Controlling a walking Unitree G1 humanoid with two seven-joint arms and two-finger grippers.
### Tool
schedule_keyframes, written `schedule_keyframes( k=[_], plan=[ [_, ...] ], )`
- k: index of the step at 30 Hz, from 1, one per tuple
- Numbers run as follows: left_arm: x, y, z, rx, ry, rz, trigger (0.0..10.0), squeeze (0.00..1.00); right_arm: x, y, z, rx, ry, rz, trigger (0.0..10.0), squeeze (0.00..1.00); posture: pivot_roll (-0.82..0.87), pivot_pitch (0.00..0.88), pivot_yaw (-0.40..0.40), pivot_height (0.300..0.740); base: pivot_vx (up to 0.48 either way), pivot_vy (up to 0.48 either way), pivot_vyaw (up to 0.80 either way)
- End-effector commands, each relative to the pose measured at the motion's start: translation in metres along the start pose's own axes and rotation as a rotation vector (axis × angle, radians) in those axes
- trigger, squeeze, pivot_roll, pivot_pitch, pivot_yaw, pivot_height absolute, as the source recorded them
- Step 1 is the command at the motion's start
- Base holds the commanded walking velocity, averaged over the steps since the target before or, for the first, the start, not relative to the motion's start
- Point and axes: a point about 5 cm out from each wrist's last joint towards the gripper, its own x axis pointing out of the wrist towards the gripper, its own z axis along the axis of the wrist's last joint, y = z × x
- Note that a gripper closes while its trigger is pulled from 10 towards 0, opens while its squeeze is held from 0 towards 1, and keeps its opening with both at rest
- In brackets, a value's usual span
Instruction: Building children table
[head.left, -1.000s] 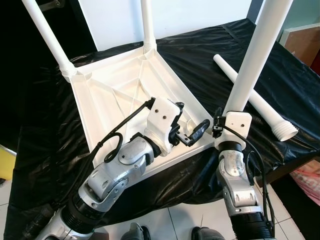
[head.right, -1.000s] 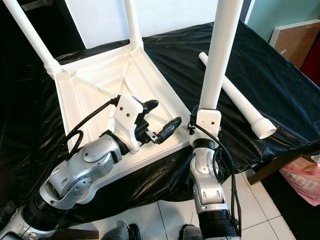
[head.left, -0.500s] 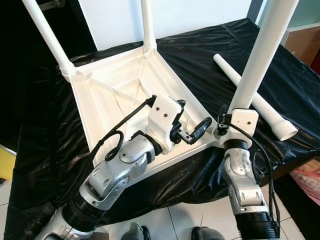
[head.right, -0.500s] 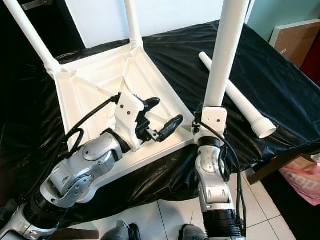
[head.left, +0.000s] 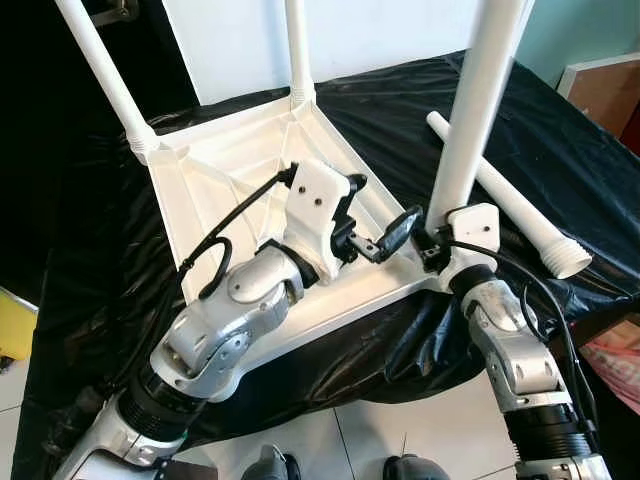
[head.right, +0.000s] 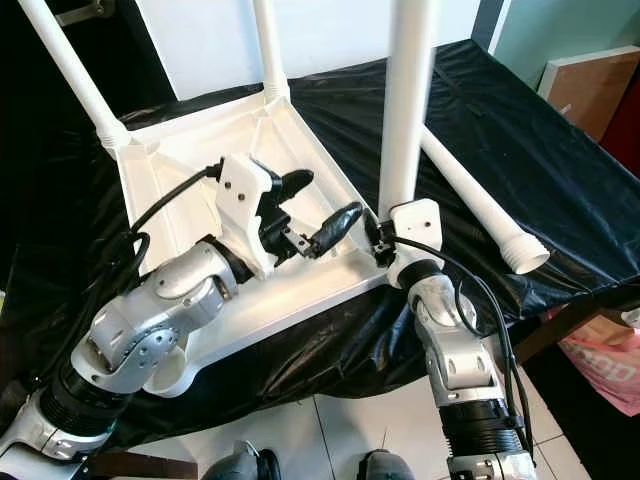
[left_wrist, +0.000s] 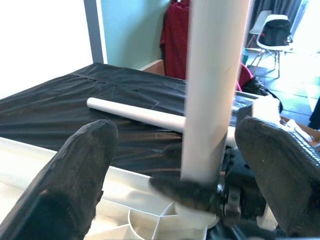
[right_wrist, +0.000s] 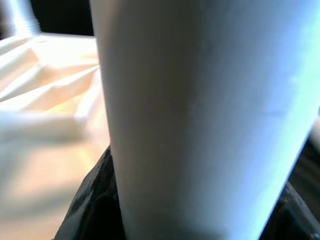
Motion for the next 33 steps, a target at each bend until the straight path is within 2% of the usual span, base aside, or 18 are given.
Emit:
schedule_keyframes(
  k=[1,4,7,8,10,12,14,19,22,30,31,33],
  plan=[
    [-0.004,-0.018,0.004,0.014,-0.018,-0.398,10.0,0.0,0.002,0.004,0.0,0.015,0.005,0.037,10.0,0.0,-0.04,0.096,0.048,0.74,0.0,0.0,0.0],
    [-0.004,-0.018,0.007,0.014,-0.025,-0.415,10.0,0.0,0.002,0.004,0.001,0.008,0.009,0.069,10.0,0.0,-0.04,0.094,0.048,0.74,0.0,0.0,0.0],
    [-0.001,-0.015,0.017,0.02,-0.04,-0.486,10.0,0.0,0.004,0.001,0.009,-0.053,0.007,0.251,10.0,0.0,-0.05,0.09,0.043,0.74,0.0,0.0,0.0],
    [-0.001,-0.015,0.017,0.02,-0.04,-0.486,10.0,0.0,0.004,0.001,0.009,-0.053,0.007,0.251,10.0,0.0,-0.05,0.09,0.043,0.74,0.0,0.0,0.0],
    [0.0,-0.015,0.025,-0.016,-0.056,-0.542,10.0,0.0,0.003,0.0,0.013,-0.089,0.006,0.359,10.0,0.0,-0.05,0.086,0.04,0.74,0.0,0.0,0.0],
    [0.0,-0.015,0.025,-0.016,-0.056,-0.542,10.0,0.0,0.003,0.0,0.013,-0.089,0.006,0.359,10.0,0.0,-0.05,0.086,0.04,0.74,0.0,0.0,0.0],
    [0.001,-0.017,0.034,-0.073,-0.083,-0.605,10.0,0.0,0.002,0.0,0.016,-0.119,0.011,0.461,10.0,0.0,-0.05,0.081,0.038,0.74,0.0,0.0,0.0],
    [0.002,-0.017,0.039,-0.095,-0.091,-0.659,10.0,0.0,0.002,0.001,0.019,-0.131,0.02,0.545,10.0,0.0,-0.05,0.078,0.039,0.74,0.0,0.0,0.0],
    [0.002,-0.019,0.048,-0.152,-0.115,-0.713,10.0,0.0,-0.001,0.004,0.021,-0.127,0.041,0.669,10.0,0.0,-0.05,0.078,0.038,0.74,0.0,0.0,0.0],
    [0.005,-0.017,0.059,-0.184,-0.153,-0.721,10.0,0.0,-0.002,0.004,0.021,-0.099,0.056,0.73,10.0,0.0,-0.05,0.08,0.035,0.74,0.0,0.0,0.0],
    [0.005,-0.016,0.061,-0.202,-0.161,-0.725,0.0,0.0,-0.002,0.004,0.021,-0.094,0.06,0.728,10.0,0.0,-0.05,0.079,0.034,0.74,0.0,0.0,0.0],
    [0.005,-0.016,0.062,-0.218,-0.163,-0.729,0.0,0.0,-0.002,0.003,0.021,-0.09,0.063,0.731,10.0,0.0,-0.05,0.079,0.034,0.74,0.0,0.0,0.0]
  ],
)
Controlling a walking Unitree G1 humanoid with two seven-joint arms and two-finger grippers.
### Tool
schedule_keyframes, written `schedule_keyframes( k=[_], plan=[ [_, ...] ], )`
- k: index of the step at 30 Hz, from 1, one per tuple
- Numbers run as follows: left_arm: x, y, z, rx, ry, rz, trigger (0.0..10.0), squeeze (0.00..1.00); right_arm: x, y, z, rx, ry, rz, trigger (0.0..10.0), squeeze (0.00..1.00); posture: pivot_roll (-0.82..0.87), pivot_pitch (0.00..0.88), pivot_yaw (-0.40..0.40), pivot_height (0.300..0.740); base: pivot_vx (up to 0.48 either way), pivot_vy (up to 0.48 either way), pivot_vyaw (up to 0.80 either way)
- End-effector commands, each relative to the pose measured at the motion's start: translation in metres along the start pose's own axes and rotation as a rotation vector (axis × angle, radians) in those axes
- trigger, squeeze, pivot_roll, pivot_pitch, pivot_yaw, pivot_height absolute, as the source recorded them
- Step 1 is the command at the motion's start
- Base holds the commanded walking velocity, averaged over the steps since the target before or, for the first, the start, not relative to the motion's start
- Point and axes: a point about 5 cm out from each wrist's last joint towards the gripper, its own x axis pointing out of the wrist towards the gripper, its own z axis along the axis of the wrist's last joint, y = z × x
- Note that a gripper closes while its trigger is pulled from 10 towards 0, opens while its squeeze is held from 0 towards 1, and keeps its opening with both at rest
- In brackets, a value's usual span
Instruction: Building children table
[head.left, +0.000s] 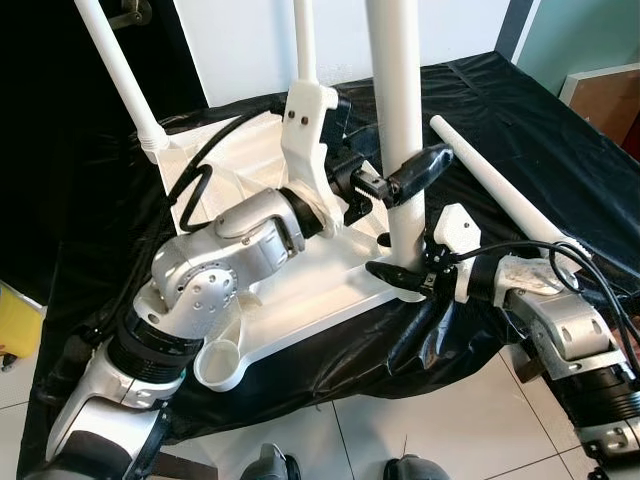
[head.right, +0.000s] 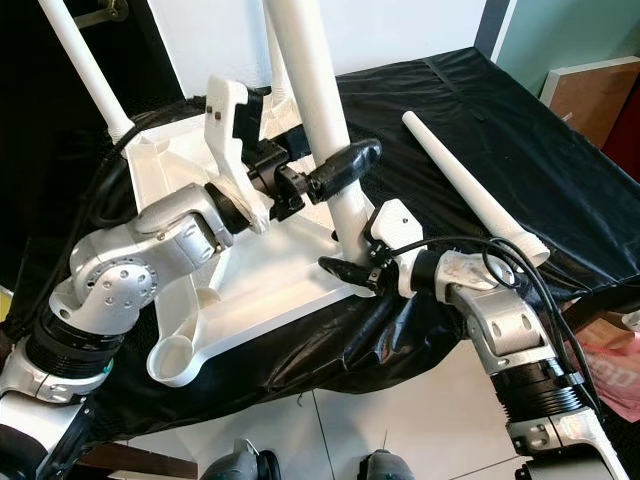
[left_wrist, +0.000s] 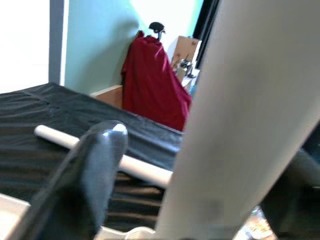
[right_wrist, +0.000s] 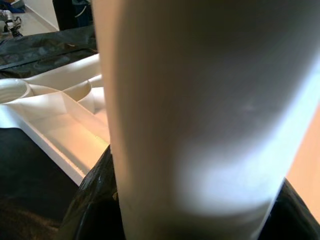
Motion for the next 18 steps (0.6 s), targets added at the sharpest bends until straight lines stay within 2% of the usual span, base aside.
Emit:
schedule_keyframes(
  k=[1,16,17,18],
  plan=[
    [-0.0083,-0.0263,0.0035,-0.003,-0.007,-0.566,0.0,0.0,0.0017,0.0021,0.0012,0.01,-0.011,0.022,10.0,0.0,-0.05,0.079,0.034,0.74,0.0,0.0,0.0],
    [-0.0073,-0.0195,0.0104,-0.001,-0.018,-0.541,0.0,0.0,0.0006,0.0,-0.0007,0.068,-0.001,0.03,10.0,0.0,-0.05,0.081,0.035,0.74,0.0,0.0,0.0],
    [-0.006,-0.0187,0.0103,0.011,-0.015,-0.524,2.7,0.0,0.0006,0.0001,-0.0006,0.074,-0.003,0.026,10.0,0.0,-0.05,0.082,0.034,0.74,0.0,0.0,0.0],
    [-0.006,-0.0187,0.0103,0.011,-0.015,-0.524,2.7,0.0,0.0006,0.0001,-0.0006,0.074,-0.003,0.026,10.0,0.0,-0.05,0.082,0.034,0.74,0.0,0.0,0.0]
  ],
)
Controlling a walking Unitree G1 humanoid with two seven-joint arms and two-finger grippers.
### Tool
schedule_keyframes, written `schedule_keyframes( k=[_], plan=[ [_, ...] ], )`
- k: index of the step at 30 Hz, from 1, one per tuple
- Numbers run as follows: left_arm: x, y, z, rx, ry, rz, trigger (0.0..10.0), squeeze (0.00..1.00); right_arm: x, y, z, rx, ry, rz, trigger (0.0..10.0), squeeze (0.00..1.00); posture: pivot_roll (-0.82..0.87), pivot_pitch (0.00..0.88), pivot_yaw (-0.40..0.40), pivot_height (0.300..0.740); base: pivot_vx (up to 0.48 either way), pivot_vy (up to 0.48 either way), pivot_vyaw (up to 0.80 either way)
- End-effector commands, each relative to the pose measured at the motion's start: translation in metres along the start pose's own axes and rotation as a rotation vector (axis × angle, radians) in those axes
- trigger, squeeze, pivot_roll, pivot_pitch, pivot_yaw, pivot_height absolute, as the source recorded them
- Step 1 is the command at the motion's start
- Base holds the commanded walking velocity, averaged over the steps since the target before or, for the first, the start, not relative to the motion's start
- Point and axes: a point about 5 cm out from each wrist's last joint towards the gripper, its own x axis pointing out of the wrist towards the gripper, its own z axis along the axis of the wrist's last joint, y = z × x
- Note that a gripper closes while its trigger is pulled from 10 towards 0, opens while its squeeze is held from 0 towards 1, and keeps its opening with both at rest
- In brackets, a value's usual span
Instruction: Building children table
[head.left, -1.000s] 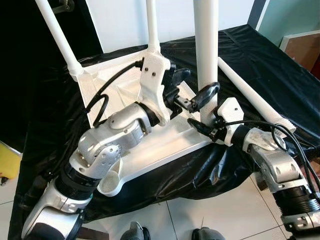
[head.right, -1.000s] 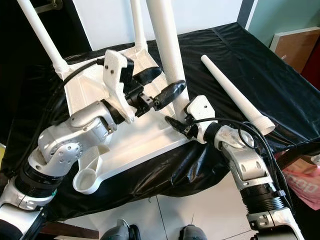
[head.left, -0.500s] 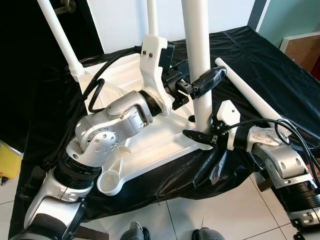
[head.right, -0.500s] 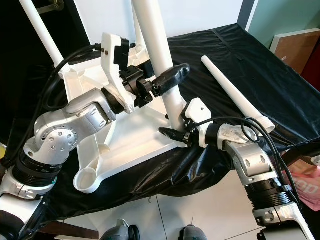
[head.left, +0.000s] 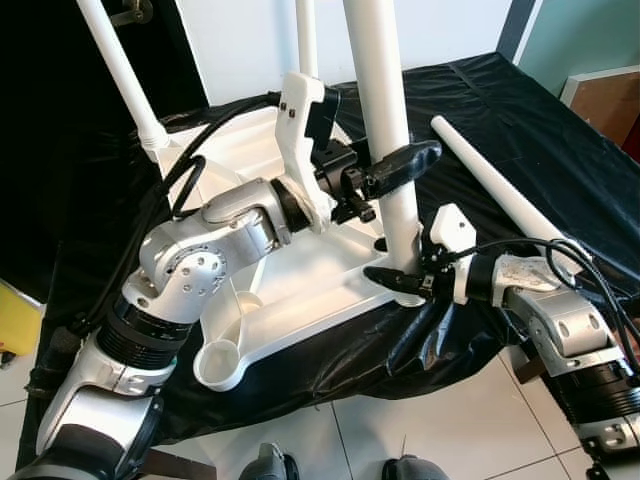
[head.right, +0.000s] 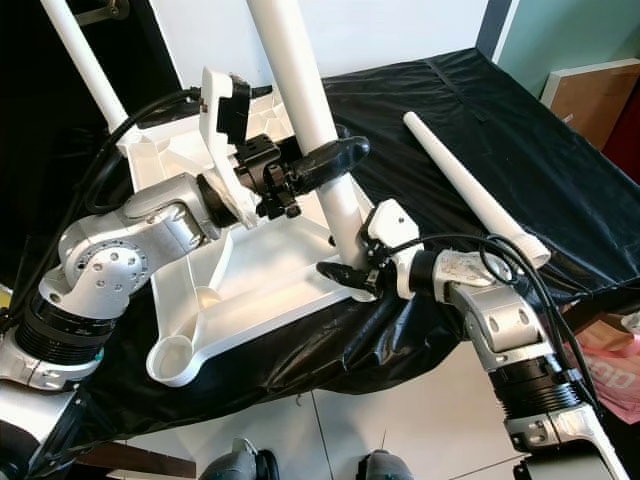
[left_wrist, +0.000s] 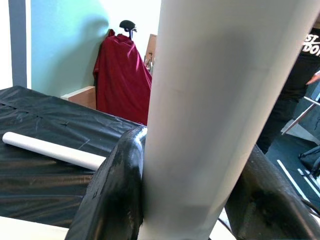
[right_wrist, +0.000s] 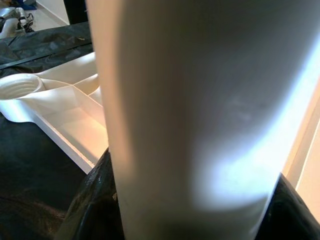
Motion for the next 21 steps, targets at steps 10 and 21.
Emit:
schedule_keyframes(
  k=[10,21],
  plan=[
    [0.011,-0.007,0.013,0.11,-0.035,-0.197,10.0,0.0,0.003,-0.007,0.007,0.075,-0.079,-0.082,10.0,1.0,-0.05,0.087,0.033,0.74,0.0,0.0,0.0],
    [0.025,0.017,0.01,0.167,0.036,0.115,10.0,0.0,0.022,-0.001,0.007,0.063,-0.097,-0.25,10.0,0.0,-0.05,0.089,0.046,0.74,0.0,0.0,0.0]
  ],
)
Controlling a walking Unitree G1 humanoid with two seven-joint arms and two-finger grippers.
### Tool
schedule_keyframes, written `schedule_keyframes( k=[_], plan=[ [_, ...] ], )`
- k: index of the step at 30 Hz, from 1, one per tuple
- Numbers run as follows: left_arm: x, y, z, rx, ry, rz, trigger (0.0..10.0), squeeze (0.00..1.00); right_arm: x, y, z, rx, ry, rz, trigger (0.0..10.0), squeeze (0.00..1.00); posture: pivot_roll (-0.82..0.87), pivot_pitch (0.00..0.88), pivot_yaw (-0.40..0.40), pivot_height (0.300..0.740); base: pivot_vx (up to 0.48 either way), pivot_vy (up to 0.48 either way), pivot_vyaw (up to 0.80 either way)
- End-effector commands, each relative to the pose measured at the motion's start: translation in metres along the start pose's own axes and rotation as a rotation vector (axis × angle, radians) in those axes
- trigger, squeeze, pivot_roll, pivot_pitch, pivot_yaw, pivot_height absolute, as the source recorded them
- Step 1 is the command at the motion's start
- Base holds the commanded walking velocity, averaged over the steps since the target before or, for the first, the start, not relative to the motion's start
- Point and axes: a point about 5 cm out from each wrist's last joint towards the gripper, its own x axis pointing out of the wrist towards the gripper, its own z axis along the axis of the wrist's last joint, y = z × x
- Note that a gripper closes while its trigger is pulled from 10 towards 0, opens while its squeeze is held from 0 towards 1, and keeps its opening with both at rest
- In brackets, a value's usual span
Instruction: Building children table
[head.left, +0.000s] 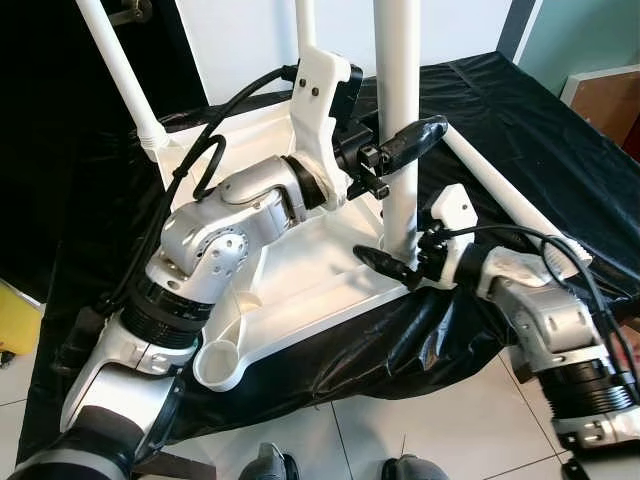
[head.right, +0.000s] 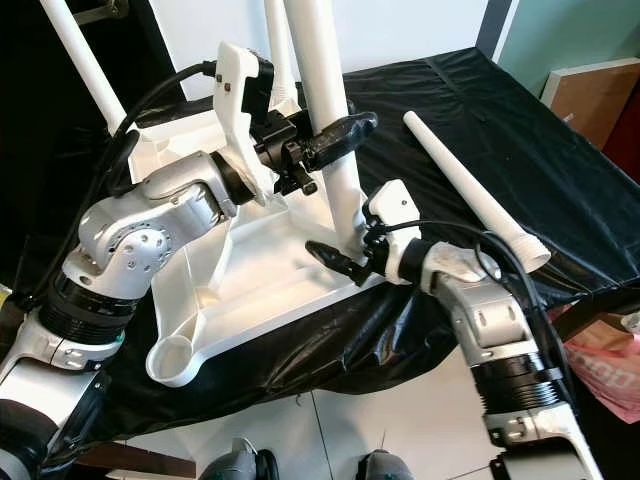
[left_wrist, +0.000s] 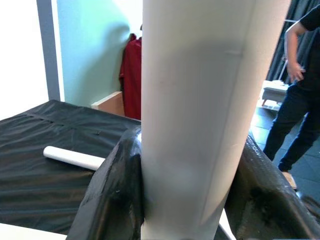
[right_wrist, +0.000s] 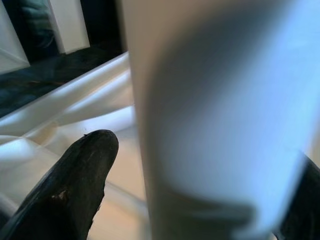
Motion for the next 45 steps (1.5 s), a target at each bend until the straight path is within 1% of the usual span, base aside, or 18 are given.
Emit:
schedule_keyframes(
  k=[1,2,3,4,7,10,11,13,23,29,32,39,40,41,42,43,44,45],
  plan=[
    [0.005,0.001,0.002,0.023,0.016,0.03,10.0,0.0,0.006,0.006,-0.002,-0.022,0.005,-0.042,10.0,0.0,-0.05,0.089,0.046,0.74,0.0,0.0,0.0],
    [0.005,0.001,0.002,0.023,0.016,0.03,10.0,0.0,0.006,0.006,-0.002,-0.022,0.005,-0.042,10.0,0.0,-0.05,0.089,0.046,0.74,0.0,0.0,0.0],
    [0.008,0.003,0.003,0.016,0.008,0.062,10.0,0.0,0.011,0.008,-0.004,-0.012,0.0,-0.103,10.0,0.0,-0.05,0.087,0.049,0.74,0.0,0.0,0.0],
    [0.008,0.003,0.003,0.016,0.008,0.062,10.0,0.0,0.011,0.008,-0.004,-0.012,0.0,-0.103,10.0,0.0,-0.05,0.087,0.049,0.74,0.0,0.0,0.0],
    [0.015,0.006,0.004,0.005,-0.024,0.124,10.0,0.0,0.02,0.012,-0.009,0.021,-0.001,-0.243,10.0,0.0,-0.05,0.083,0.055,0.74,0.0,0.0,0.0],
    [0.017,0.006,0.004,0.005,-0.031,0.137,10.0,0.0,0.022,0.012,-0.01,0.026,0.0,-0.273,10.0,0.0,-0.05,0.083,0.055,0.74,0.0,0.0,0.0],
    [0.019,0.006,0.004,0.003,-0.037,0.154,10.0,0.0,0.025,0.013,-0.011,0.029,0.003,-0.316,10.0,0.0,-0.05,0.083,0.056,0.74,0.0,0.0,0.0],
    [0.023,0.005,0.006,-0.009,-0.055,0.173,10.0,0.0,0.031,0.013,-0.011,0.014,0.007,-0.409,10.0,0.0,-0.05,0.08,0.059,0.74,0.0,0.0,0.0],
    [0.034,0.001,0.007,-0.015,-0.081,0.229,10.0,0.0,0.044,0.009,-0.003,-0.069,0.001,-0.602,10.0,0.0,-0.04,0.079,0.051,0.74,0.0,0.0,0.0],
    [0.036,-0.002,0.005,-0.015,-0.08,0.232,10.0,0.0,0.052,0.012,0.001,-0.093,-0.005,-0.63,10.0,0.0,-0.04,0.084,0.052,0.74,0.0,0.0,0.0],
    [0.039,-0.005,0.005,-0.011,-0.081,0.234,10.0,0.0,0.06,0.017,0.007,-0.125,-0.024,-0.645,10.0,0.0,-0.04,0.089,0.054,0.74,0.0,0.0,0.0],
    [0.04,-0.005,0.006,-0.01,-0.086,0.235,10.0,0.0,0.062,0.019,0.006,-0.148,-0.025,-0.646,10.0,0.0,-0.04,0.089,0.054,0.74,0.0,0.0,0.0],
    [0.04,-0.005,0.007,-0.01,-0.088,0.236,10.0,0.0,0.062,0.019,0.006,-0.16,-0.025,-0.65,4.8,0.0,-0.04,0.089,0.055,0.74,0.0,0.0,0.0],
    [0.04,-0.005,0.007,-0.01,-0.088,0.236,10.0,0.0,0.062,0.019,0.006,-0.16,-0.025,-0.65,4.8,0.0,-0.04,0.089,0.055,0.74,0.0,0.0,0.0],
    [0.04,-0.005,0.007,-0.009,-0.089,0.235,10.0,0.0,0.062,0.019,0.006,-0.165,-0.025,-0.655,3.8,0.0,-0.04,0.089,0.055,0.74,0.0,0.0,0.0],
    [0.041,-0.005,0.007,-0.009,-0.09,0.234,10.0,0.0,0.062,0.018,0.005,-0.165,-0.026,-0.659,0.3,0.0,-0.04,0.089,0.055,0.74,0.0,0.0,0.0],
    [0.041,-0.005,0.007,-0.009,-0.09,0.234,10.0,0.0,0.062,0.018,0.005,-0.165,-0.026,-0.659,0.3,0.0,-0.04,0.089,0.055,0.74,0.0,0.0,0.0],
    [0.042,-0.006,0.007,-0.009,-0.09,0.232,10.0,0.0,0.061,0.017,0.005,-0.164,-0.029,-0.668,0.0,0.0,-0.04,0.088,0.055,0.74,0.0,0.0,0.0]
  ],
)
